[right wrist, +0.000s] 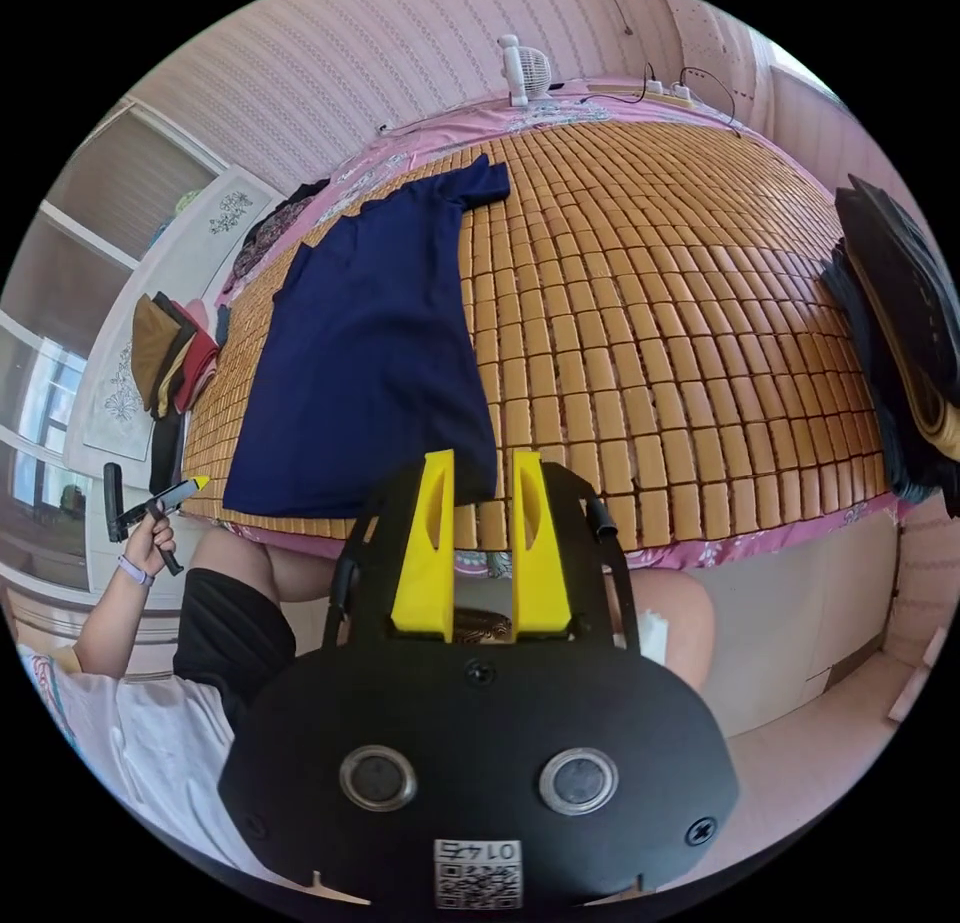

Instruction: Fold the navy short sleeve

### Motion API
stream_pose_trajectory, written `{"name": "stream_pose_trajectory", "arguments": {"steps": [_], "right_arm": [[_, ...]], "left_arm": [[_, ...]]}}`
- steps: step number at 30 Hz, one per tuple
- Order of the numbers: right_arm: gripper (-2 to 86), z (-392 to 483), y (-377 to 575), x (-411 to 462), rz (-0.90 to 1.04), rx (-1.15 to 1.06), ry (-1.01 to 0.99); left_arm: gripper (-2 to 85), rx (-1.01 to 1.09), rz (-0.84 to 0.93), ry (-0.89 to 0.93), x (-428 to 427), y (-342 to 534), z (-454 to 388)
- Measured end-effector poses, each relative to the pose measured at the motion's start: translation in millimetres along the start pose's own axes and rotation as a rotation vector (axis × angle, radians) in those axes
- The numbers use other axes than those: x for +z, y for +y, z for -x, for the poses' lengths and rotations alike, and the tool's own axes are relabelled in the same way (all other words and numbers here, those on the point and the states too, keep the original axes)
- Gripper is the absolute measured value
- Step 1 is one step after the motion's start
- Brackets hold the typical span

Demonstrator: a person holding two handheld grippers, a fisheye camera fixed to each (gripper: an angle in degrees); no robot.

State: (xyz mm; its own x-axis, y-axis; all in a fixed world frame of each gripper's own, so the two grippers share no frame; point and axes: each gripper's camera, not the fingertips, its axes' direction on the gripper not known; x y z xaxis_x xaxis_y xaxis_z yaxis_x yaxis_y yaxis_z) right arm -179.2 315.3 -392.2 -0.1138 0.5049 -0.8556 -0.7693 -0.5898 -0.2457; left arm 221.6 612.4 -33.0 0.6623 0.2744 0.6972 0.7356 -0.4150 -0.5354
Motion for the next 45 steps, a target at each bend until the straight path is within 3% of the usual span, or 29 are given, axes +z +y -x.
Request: {"name": "stream_pose_trajectory", "arguments": {"steps": [4, 9, 11, 13, 21, 27, 34, 45], "right_arm": [[8.8, -5.0, 7.9, 27.8, 0.069, -0.008, 0.009], [2.4, -26.1, 19.2, 28.5, 0.080, 0.083, 0.033], [1.6, -37.0, 27.8, 18.9, 0.084, 0.068, -0.110], [1.3, -41.0, 36.5, 11.7, 0.094, 0.045, -0.126], [1.1, -46.4, 82.0, -5.4, 0.114, -0.005, -0.113], [0.0, -48.5, 119.9, -28.2, -0.006, -0.021, -0.039], [-0.6, -55.5, 175.6, -57.9, -0.184, 0.024, 0.018], [-0.5, -57.5, 221.6, -62.6, -0.255, -0.023, 0.008]], "left_arm": [[7.4, 0.028, 0.111, -0.047, 43.6, 10.7, -26.4], [1.5, 0.078, 0.135, -0.156, 57.3, 34.3, -49.2], [-0.2, 0.072, 0.139, -0.188, 54.7, 46.4, -55.8], [-0.5, 0.090, 0.125, -0.210, 49.6, 59.2, -61.5], [-0.3, 0.052, 0.116, -0.149, 40.1, 135.5, -68.5], [0.8, -0.070, -0.095, -0.167, 0.1, 206.2, -74.5], [-0.9, 0.077, -0.312, -0.207, -34.4, 291.6, -133.1], [-1.0, 0.177, -0.389, -0.190, -34.1, 358.3, -175.7]]}}
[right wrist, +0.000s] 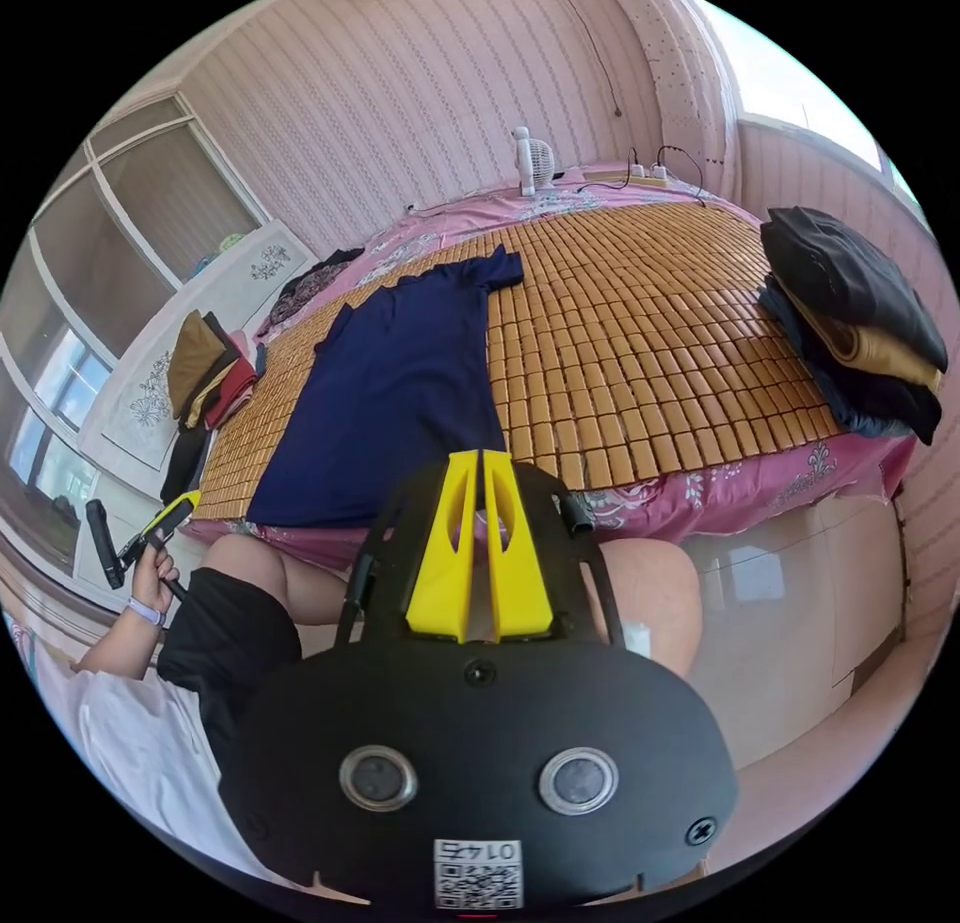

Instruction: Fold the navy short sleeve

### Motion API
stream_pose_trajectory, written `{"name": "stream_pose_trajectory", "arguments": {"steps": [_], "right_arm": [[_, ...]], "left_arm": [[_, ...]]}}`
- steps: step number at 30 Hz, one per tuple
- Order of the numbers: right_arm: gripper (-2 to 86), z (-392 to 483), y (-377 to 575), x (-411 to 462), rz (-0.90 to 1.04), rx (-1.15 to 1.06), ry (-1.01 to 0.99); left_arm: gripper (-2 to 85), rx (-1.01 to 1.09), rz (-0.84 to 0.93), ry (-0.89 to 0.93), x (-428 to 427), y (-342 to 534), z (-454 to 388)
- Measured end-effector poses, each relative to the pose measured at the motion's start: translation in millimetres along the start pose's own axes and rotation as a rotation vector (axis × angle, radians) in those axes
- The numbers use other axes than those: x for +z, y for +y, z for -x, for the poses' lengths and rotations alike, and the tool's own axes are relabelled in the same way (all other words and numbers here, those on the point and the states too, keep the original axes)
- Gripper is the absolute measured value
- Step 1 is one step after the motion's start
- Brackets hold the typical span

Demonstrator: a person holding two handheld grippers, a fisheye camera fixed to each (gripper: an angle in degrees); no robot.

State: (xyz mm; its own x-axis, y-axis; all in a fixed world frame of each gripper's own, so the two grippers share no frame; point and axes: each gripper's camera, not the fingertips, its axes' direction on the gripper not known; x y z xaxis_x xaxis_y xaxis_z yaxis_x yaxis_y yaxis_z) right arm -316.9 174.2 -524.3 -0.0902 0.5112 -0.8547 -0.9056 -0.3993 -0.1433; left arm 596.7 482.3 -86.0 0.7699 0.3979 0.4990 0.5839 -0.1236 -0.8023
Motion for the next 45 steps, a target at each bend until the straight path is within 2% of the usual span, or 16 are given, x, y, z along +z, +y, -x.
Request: {"name": "stream_pose_trajectory", "arguments": {"steps": [6, 12, 14, 20, 25, 26, 29, 33, 36, 40, 45], "right_arm": [[0.9, -0.9, 1.0, 17.3, 0.042, -0.057, 0.009], [3.6, -7.0, -33.7, 66.1, 0.055, -0.112, 0.021], [4.0, -13.6, -71.4, 97.1, 0.061, -0.134, 0.022], [4.8, -40.8, -208.4, 212.8, 0.123, -0.155, 0.073], [5.9, -64.2, -279.4, 296.9, 0.155, -0.086, 0.121], [5.2, -68.3, -287.6, 315.1, 0.171, -0.074, 0.149], [1.9, -87.9, -296.1, 353.0, 0.221, 0.007, 0.154], [0.5, -107.9, -294.1, 346.8, 0.179, 0.064, 0.100], [0.2, -117.9, -275.9, 335.0, 0.183, 0.075, 0.159], [1.4, -138.5, -253.5, 349.8, 0.250, 0.118, 0.074], [5.8, -152.4, -297.2, 402.0, 0.252, 0.067, 0.024]], "left_arm": [[-1.0, 0.038, -0.028, 0.054, 16.5, -3.3, -23.7], [-1.0, 0.068, 0.024, 0.176, 105.5, -52.8, -52.0], [-0.9, 0.132, 0.059, 0.232, 156.9, -90.6, -75.0], [-0.9, 0.239, 0.160, 0.224, 305.6, -178.5, -124.2], [-1.0, 0.281, 0.290, 0.183, 388.0, -194.7, -141.8], [-1.0, 0.292, 0.258, 0.199, 394.0, -190.6, -142.3], [-1.0, 0.235, 0.306, 0.243, 413.3, -191.6, -138.0], [-1.0, 0.213, 0.362, 0.259, 436.8, -197.4, -140.6], [-1.0, 0.232, 0.397, 0.252, 457.0, -203.0, -151.4], [-1.0, 0.243, 0.431, 0.198, 479.3, -207.4, -164.3], [-1.0, 0.159, 0.449, 0.207, 488.7, -215.8, -159.8]]}}
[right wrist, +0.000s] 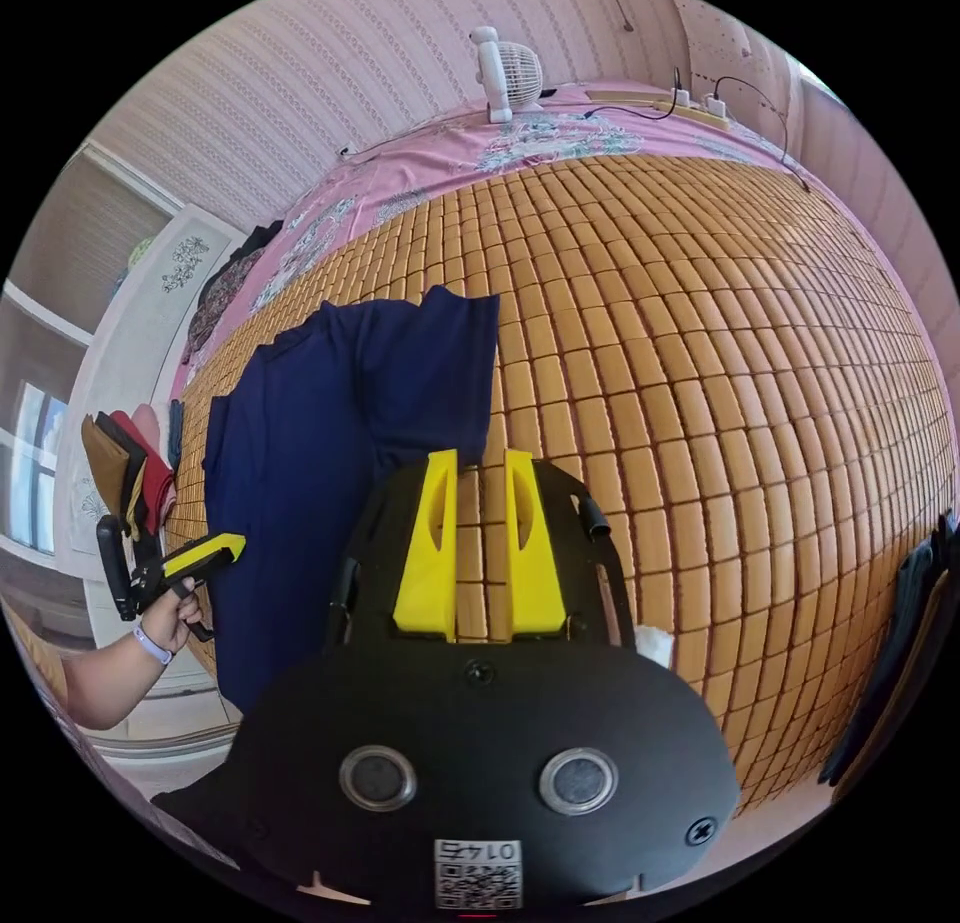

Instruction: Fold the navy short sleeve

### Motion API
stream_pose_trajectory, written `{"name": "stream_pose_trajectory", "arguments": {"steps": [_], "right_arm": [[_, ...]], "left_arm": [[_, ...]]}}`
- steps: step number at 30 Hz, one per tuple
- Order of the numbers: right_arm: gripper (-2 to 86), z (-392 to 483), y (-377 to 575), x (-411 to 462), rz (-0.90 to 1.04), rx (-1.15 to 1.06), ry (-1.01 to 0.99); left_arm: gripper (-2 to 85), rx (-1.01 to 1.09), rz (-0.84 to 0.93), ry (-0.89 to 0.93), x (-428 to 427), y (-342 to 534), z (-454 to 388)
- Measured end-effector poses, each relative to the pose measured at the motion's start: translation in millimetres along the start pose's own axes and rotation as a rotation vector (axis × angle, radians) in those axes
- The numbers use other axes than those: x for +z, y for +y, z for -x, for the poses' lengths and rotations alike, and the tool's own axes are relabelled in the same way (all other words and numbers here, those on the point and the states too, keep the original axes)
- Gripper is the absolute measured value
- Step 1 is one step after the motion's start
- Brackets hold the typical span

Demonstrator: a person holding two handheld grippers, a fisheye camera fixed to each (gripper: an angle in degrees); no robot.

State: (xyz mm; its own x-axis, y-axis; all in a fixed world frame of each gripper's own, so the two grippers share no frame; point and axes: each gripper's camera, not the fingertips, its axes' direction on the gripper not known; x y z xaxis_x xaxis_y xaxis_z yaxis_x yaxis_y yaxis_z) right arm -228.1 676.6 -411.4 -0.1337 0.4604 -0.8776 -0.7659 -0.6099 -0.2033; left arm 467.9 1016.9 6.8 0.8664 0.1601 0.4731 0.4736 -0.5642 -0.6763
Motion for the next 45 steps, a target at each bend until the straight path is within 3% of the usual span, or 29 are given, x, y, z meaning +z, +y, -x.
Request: {"name": "stream_pose_trajectory", "arguments": {"steps": [5, 12, 17, 25, 29, 32, 36, 41, 45], "right_arm": [[1.5, 6.9, -11.8, 39.2, 0.061, -0.036, 0.058], [3.5, 12.1, -0.6, 66.1, 0.110, -0.023, 0.083], [3.2, 8.8, -51.7, 81.8, -0.039, -0.034, 0.172], [-0.3, 17.4, -101.5, 170.1, -0.014, -0.159, 0.369], [-0.4, 24.7, -110.8, 184.2, 0.075, -0.150, 0.378], [-0.2, 57.2, -103.0, 175.8, 0.030, -0.224, 0.383], [0.2, 129.1, -96.5, 187.8, 0.028, -0.384, 0.217], [3.7, 272.7, -112.0, 271.5, 0.170, -0.667, -0.225], [11.7, 348.6, -146.4, 337.5, 0.284, -0.667, -0.389]], "left_arm": [[-1.0, 0.021, -0.001, -0.059, 26.5, -31.4, 0.5], [-1.0, -0.022, 0.008, 0.015, 54.9, -28.5, 21.3], [-1.0, -0.038, -0.027, 0.027, 62.6, -12.8, 36.1], [-1.0, -0.026, -0.062, 0.020, 68.5, 11.1, 56.4], [-1.0, -0.129, -0.112, 0.085, 61.6, 35.2, 84.0], [-1.0, -0.197, -0.205, 0.065, 32.8, 60.9, 108.7], [-0.9, -0.315, -0.311, 0.018, -7.7, 98.7, 160.8], [0.6, -0.469, -0.385, -0.077, -32.6, 134.9, 258.7], [4.0, -0.532, -0.393, -0.037, -22.3, 132.2, 307.4]]}}
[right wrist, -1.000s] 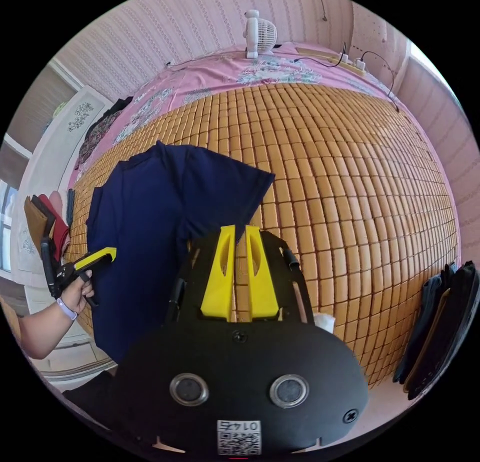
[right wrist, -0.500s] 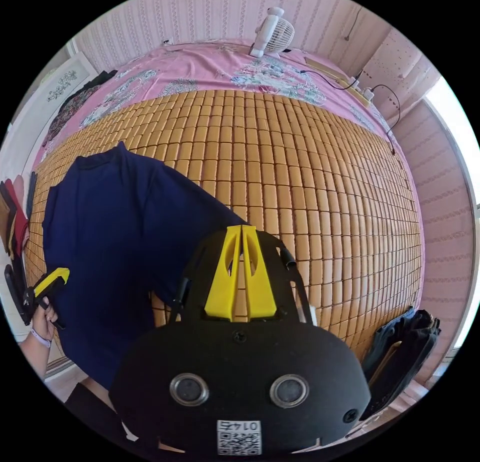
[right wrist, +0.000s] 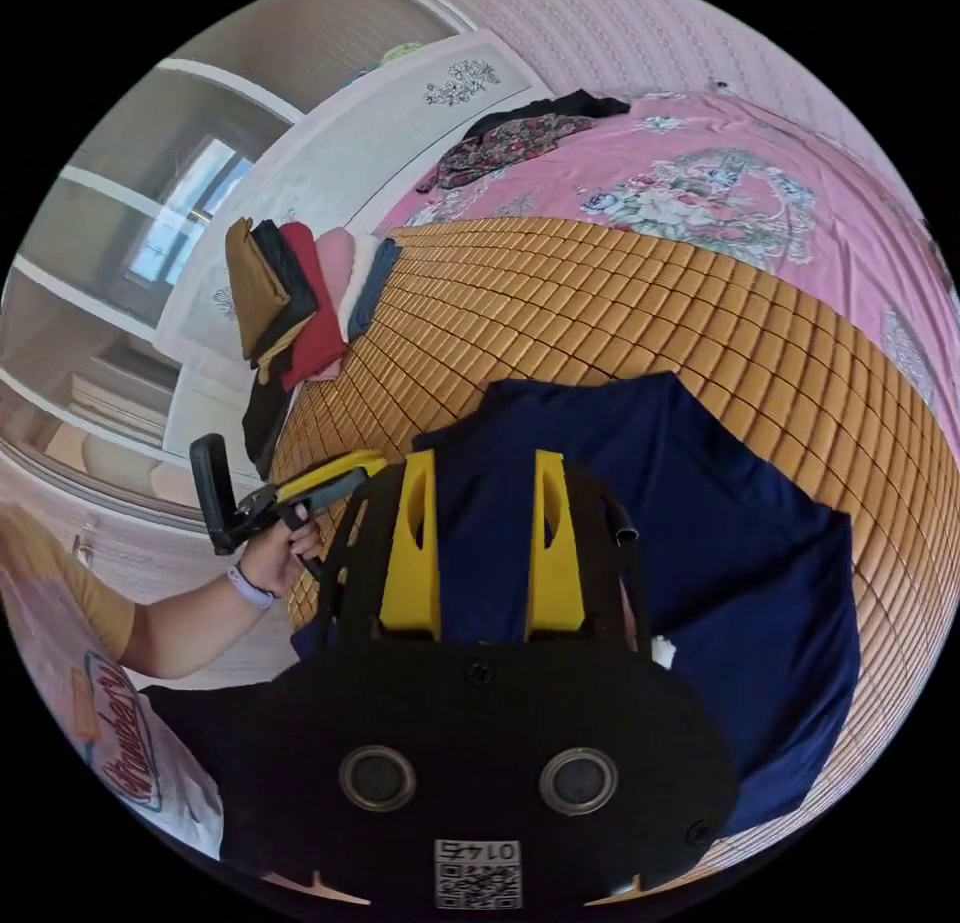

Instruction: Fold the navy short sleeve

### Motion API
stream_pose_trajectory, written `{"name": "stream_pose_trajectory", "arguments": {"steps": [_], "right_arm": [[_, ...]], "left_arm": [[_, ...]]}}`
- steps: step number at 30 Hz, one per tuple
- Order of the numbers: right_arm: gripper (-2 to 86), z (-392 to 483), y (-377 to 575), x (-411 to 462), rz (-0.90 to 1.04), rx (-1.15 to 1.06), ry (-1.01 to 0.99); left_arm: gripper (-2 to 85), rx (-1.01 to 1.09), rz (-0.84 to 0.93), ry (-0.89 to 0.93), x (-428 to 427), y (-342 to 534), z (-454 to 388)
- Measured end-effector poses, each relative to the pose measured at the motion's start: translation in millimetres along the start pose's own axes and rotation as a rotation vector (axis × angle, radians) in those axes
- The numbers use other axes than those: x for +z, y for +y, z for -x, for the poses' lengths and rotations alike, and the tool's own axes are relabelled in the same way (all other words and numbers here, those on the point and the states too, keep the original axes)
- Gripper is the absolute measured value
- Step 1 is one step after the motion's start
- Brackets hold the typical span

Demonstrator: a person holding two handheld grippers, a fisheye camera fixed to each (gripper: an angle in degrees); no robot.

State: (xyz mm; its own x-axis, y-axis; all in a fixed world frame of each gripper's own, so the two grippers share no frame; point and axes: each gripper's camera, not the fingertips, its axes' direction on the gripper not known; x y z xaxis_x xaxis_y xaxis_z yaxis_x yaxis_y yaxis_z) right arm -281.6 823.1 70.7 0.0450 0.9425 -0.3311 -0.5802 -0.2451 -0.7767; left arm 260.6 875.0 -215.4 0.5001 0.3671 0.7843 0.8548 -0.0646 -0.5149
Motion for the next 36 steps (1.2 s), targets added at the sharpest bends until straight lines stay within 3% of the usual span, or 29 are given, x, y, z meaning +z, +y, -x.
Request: {"name": "stream_pose_trajectory", "arguments": {"steps": [4, 7, 10, 13, 17, 21, 24, 29, 31, 36], "right_arm": [[7.5, -8.0, -60.2, 66.4, 0.173, 0.038, 0.058], [2.4, 0.7, -78.0, 92.4, 0.276, -0.008, 0.075], [1.8, 42.7, -92.4, 94.2, 0.264, -0.181, 0.133], [2.3, 93.6, -102.7, 98.9, 0.188, -0.390, 0.069], [4.6, 141.3, -105.6, 111.4, 0.136, -0.500, 0.107], [3.0, 167.6, -80.7, 120.2, 0.089, -0.530, 0.204], [0.8, 182.7, -60.2, 153.5, 0.166, -0.522, 0.268], [-0.3, 211.1, -57.1, 227.2, 0.325, -0.481, 0.300], [-0.4, 218.4, -57.1, 241.5, 0.351, -0.475, 0.352], [-0.4, 229.8, -57.4, 239.4, 0.351, -0.415, 0.309]], "left_arm": [[5.1, -0.037, 0.069, 0.001, 31.6, -12.4, 22.9], [1.2, -0.024, 0.062, 0.022, 37.5, -15.7, 31.4], [-0.6, -0.007, 0.080, 0.042, 33.8, -16.7, 41.2], [-0.8, -0.014, 0.011, 0.028, -2.2, -5.6, 56.7], [-0.3, -0.093, -0.010, 0.057, -58.0, 32.1, 86.8], [1.8, -0.147, 0.023, 0.014, -68.4, 61.0, 107.1], [3.8, -0.174, 0.037, 0.065, -55.7, 59.0, 106.9], [4.8, -0.071, 0.052, 0.038, -10.5, 29.9, 70.9], [4.2, -0.020, 0.139, -0.022, 13.3, 23.2, 62.6], [1.8, 0.024, 0.130, -0.025, 18.1, 20.5, 50.2]]}}
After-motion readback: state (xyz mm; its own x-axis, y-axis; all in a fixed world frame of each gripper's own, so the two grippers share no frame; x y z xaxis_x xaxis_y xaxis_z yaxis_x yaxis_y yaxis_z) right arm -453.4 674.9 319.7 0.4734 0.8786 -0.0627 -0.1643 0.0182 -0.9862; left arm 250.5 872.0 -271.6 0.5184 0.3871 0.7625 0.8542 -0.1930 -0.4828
